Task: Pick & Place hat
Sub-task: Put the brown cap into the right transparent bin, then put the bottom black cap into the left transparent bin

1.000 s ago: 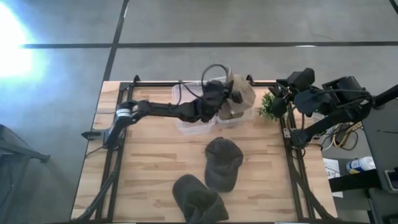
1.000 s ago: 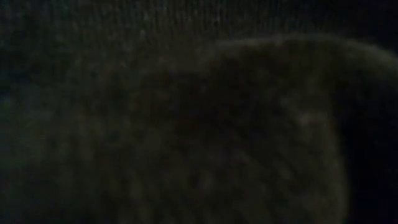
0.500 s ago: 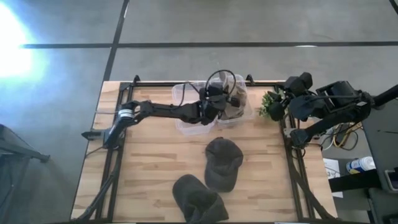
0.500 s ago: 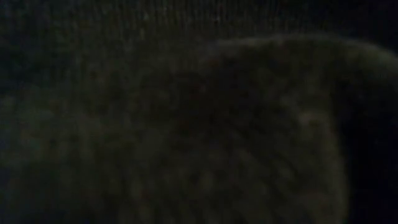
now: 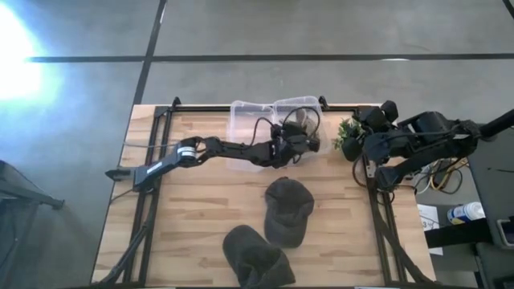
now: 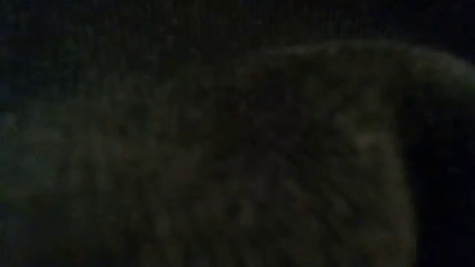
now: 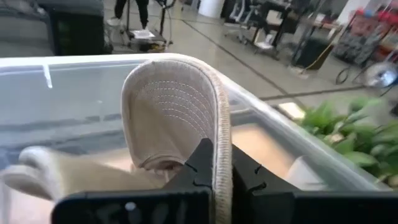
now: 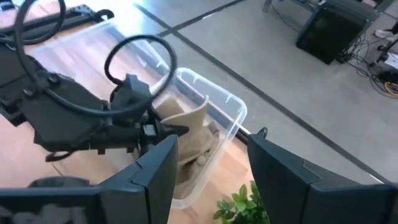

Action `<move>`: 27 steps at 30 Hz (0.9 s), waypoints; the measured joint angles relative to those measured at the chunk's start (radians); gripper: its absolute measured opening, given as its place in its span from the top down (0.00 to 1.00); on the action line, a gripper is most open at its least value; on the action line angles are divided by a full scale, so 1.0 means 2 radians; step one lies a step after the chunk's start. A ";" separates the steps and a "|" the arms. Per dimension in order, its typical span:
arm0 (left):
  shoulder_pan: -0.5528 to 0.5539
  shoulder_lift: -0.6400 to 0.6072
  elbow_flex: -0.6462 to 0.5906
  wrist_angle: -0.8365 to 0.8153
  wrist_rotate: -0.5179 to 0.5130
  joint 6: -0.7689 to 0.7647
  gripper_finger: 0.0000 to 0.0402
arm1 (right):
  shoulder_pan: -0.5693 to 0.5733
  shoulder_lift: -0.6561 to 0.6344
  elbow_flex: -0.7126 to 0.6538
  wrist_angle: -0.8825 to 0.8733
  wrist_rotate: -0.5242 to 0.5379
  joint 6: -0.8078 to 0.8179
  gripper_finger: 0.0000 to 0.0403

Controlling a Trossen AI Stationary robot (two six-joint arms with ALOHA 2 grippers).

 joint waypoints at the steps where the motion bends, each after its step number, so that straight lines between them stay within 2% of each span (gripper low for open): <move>1: 0.000 0.003 0.006 -0.007 -0.001 0.000 0.96 | 0.000 0.000 -0.003 0.000 -0.002 0.001 0.52; 6: -0.002 0.000 0.025 -0.023 0.012 -0.006 0.83 | 0.000 0.000 -0.016 0.001 -0.012 0.006 0.52; 13: -0.008 -0.043 0.024 -0.045 0.008 0.023 0.64 | 0.000 -0.004 -0.017 0.003 -0.013 0.009 0.52; 18: -0.022 -0.089 0.023 -0.102 0.008 0.041 0.59 | 0.000 -0.011 -0.016 0.004 -0.018 0.009 0.52; 21: -0.034 -0.133 0.023 -0.141 0.013 0.074 0.59 | 0.000 -0.017 -0.016 0.006 -0.043 0.009 0.52; 24: -0.055 -0.190 0.019 -0.207 0.071 0.121 0.58 | 0.000 -0.020 -0.018 0.009 -0.099 0.013 0.52; 27: -0.080 -0.245 0.004 -0.288 0.184 0.144 0.58 | 0.000 -0.018 -0.036 0.023 -0.169 0.023 0.52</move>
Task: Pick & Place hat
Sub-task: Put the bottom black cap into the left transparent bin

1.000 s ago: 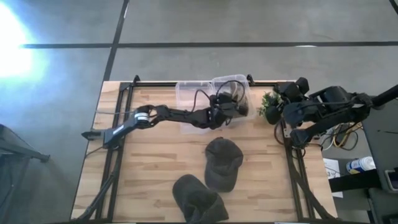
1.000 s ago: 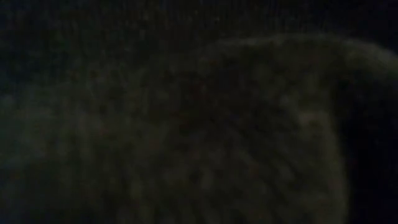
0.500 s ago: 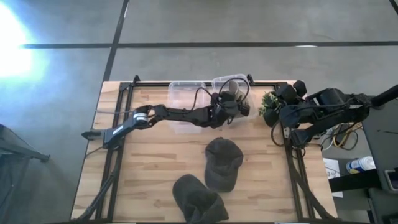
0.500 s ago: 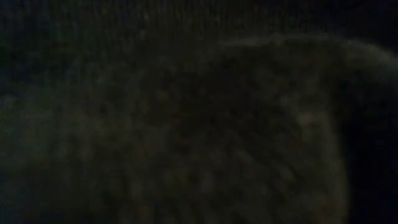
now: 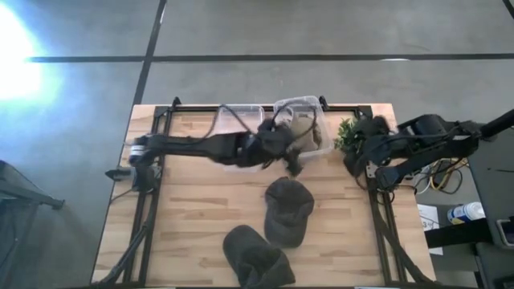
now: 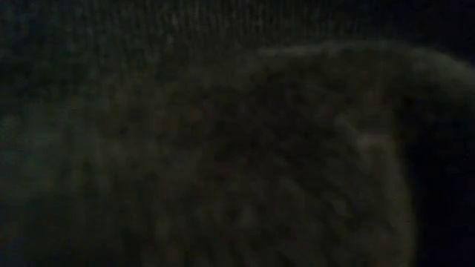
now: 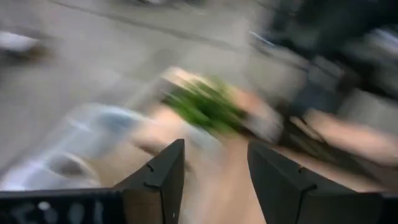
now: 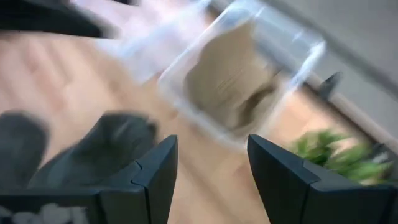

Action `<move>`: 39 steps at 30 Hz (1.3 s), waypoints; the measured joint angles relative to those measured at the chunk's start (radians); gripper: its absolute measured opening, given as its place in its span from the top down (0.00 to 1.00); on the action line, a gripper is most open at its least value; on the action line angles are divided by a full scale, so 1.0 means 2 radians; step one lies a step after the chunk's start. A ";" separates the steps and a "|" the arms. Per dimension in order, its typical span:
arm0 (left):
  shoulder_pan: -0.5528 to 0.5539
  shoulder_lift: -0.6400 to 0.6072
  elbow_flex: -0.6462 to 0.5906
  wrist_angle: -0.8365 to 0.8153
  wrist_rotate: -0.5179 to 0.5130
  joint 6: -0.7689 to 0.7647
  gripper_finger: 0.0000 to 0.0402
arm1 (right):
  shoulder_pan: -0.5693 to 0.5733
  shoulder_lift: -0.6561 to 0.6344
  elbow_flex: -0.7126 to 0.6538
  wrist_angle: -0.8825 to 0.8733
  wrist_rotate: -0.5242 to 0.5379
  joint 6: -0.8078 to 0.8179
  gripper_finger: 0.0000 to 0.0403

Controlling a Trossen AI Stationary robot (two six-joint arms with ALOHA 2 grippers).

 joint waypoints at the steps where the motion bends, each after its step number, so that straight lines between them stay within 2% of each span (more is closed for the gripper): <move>1: -0.008 -0.015 -0.009 -0.027 0.040 -0.003 0.58 | 0.000 0.002 -0.011 0.011 -0.021 0.001 0.52; 4: -0.036 -0.057 -0.044 -0.093 0.117 -0.047 0.58 | 0.000 0.007 -0.061 0.060 -0.071 -0.006 0.52; 8: -0.084 -0.106 -0.118 -0.140 0.158 -0.090 0.58 | -0.001 0.014 -0.133 0.166 -0.146 -0.020 0.52; 11: -0.125 -0.140 -0.190 -0.135 0.186 -0.130 0.58 | -0.002 0.025 -0.181 0.263 -0.221 -0.022 0.52; 16: -0.182 -0.166 -0.313 -0.060 0.193 -0.179 0.58 | -0.001 0.061 -0.246 0.409 -0.312 0.030 0.52; 21: -0.221 -0.167 -0.411 0.071 0.209 -0.178 0.58 | -0.001 0.124 -0.281 0.494 -0.355 0.089 0.52; 27: -0.235 -0.166 -0.493 0.201 0.220 -0.123 0.58 | 0.018 0.198 -0.261 0.506 -0.369 0.144 0.52; 33: -0.227 -0.156 -0.536 0.222 0.203 -0.089 0.58 | 0.040 0.282 -0.183 0.545 -0.477 0.150 0.52; 39: -0.215 -0.141 -0.552 0.239 0.185 -0.107 0.58 | 0.050 0.374 -0.101 0.548 -0.562 0.087 0.52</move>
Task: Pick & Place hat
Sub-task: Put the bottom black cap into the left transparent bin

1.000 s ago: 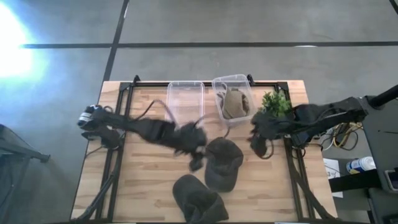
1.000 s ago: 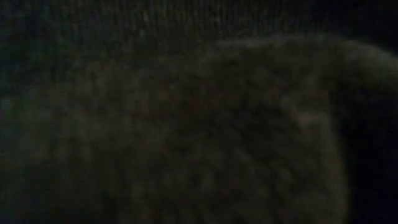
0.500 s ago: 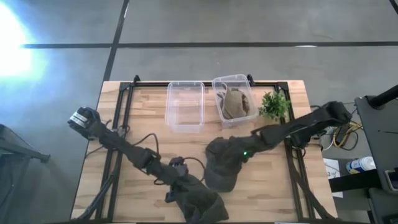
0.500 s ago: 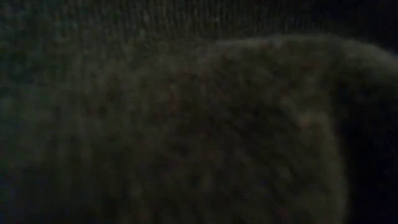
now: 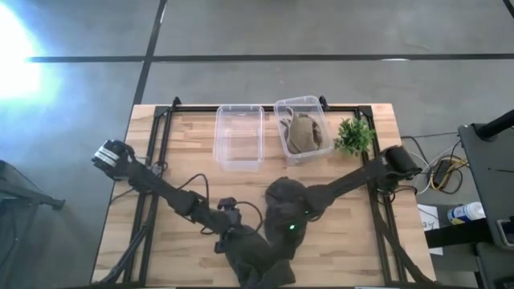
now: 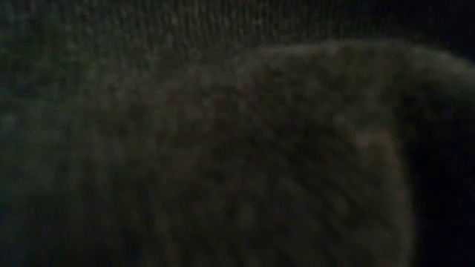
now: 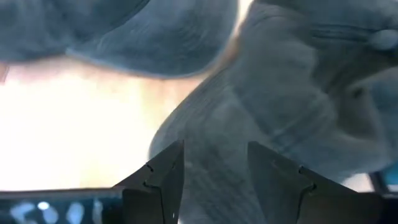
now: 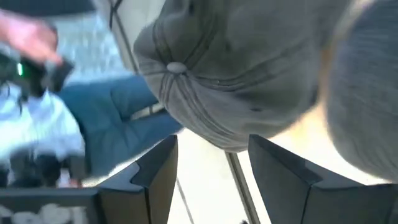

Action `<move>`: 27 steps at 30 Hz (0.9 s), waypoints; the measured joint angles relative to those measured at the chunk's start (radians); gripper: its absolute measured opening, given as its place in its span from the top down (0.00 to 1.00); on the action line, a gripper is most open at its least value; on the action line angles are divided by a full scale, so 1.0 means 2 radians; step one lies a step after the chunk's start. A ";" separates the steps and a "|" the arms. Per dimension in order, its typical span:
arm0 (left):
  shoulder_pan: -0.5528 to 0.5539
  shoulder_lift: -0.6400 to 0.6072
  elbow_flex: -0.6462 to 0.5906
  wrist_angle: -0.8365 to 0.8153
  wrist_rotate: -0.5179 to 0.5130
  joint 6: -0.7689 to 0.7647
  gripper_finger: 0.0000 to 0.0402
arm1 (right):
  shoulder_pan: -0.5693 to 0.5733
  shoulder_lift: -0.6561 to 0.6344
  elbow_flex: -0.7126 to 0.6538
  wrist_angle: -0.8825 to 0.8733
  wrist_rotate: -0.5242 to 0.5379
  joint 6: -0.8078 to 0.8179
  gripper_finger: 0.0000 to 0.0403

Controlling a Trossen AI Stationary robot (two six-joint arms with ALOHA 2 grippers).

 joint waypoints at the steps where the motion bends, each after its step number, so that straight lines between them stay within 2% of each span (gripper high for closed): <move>1: 0.001 0.004 -0.001 0.001 -0.003 -0.010 0.58 | 0.001 0.015 0.011 -0.001 -0.014 -0.015 0.52; 3: 0.003 0.008 -0.005 -0.001 -0.012 -0.034 0.58 | 0.003 0.044 0.032 -0.003 -0.030 -0.041 0.52; 9: -0.002 0.011 -0.007 -0.053 -0.014 -0.131 0.58 | 0.021 0.105 0.084 -0.001 -0.030 -0.110 0.52; 17: -0.030 0.006 -0.016 -0.086 -0.016 -0.250 0.58 | 0.022 0.150 0.106 -0.005 -0.025 -0.231 0.52; 20: -0.050 0.000 -0.016 -0.114 -0.022 -0.293 0.58 | 0.010 0.154 0.105 -0.009 0.015 -0.249 0.52; 24: -0.077 -0.013 -0.017 -0.150 -0.068 -0.353 0.58 | -0.012 0.145 0.105 -0.018 0.099 -0.274 0.52; 27: -0.094 -0.035 -0.019 -0.170 -0.093 -0.398 0.58 | -0.029 0.134 0.105 -0.021 0.136 -0.284 0.52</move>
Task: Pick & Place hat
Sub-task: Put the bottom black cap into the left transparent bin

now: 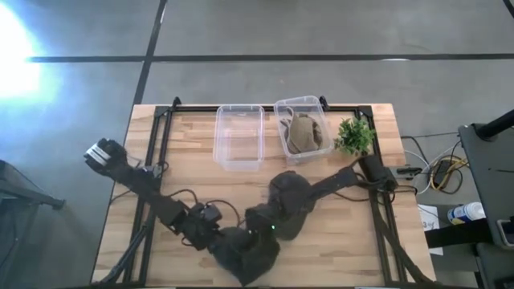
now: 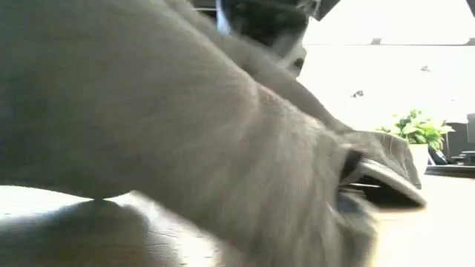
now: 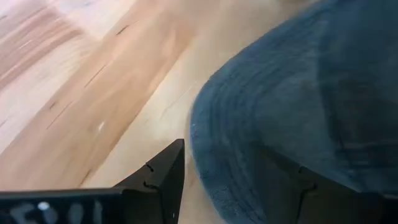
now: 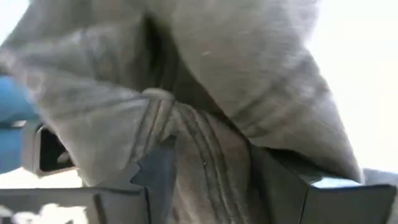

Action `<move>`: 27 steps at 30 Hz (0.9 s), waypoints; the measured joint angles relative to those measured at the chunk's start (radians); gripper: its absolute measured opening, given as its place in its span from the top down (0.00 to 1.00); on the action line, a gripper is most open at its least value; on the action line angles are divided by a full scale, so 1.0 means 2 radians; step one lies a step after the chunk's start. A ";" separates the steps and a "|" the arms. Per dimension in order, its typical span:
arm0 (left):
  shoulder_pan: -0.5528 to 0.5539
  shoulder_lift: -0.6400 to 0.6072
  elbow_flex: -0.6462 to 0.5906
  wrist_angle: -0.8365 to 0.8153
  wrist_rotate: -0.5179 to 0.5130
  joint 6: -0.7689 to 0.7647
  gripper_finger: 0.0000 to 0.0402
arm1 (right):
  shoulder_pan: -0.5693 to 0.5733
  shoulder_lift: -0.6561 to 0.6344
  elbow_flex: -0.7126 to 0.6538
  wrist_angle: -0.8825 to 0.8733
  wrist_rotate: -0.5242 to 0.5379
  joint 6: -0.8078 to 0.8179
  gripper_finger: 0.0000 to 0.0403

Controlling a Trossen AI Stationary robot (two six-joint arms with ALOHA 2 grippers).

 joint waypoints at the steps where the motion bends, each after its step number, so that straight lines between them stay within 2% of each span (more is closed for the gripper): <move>1: -0.005 -0.010 0.000 -0.006 -0.009 -0.016 0.58 | -0.006 -0.004 0.000 0.000 0.006 0.000 0.52; 7: -0.041 -0.079 0.001 -0.068 -0.097 -0.118 0.58 | -0.022 -0.011 0.000 -0.011 0.007 0.000 0.52; 10: -0.054 -0.095 -0.003 -0.109 -0.081 -0.185 0.58 | -0.021 -0.011 -0.007 -0.015 0.005 -0.002 0.52; 13: -0.069 -0.095 -0.009 -0.114 -0.061 -0.233 0.58 | -0.021 -0.009 -0.015 -0.015 0.005 -0.002 0.52; 21: -0.090 -0.085 -0.047 -0.044 -0.039 -0.328 0.58 | -0.022 -0.009 -0.022 -0.010 0.006 -0.009 0.52; 27: -0.089 -0.072 -0.103 0.099 -0.044 -0.350 0.58 | -0.022 -0.009 -0.022 -0.006 0.018 -0.009 0.52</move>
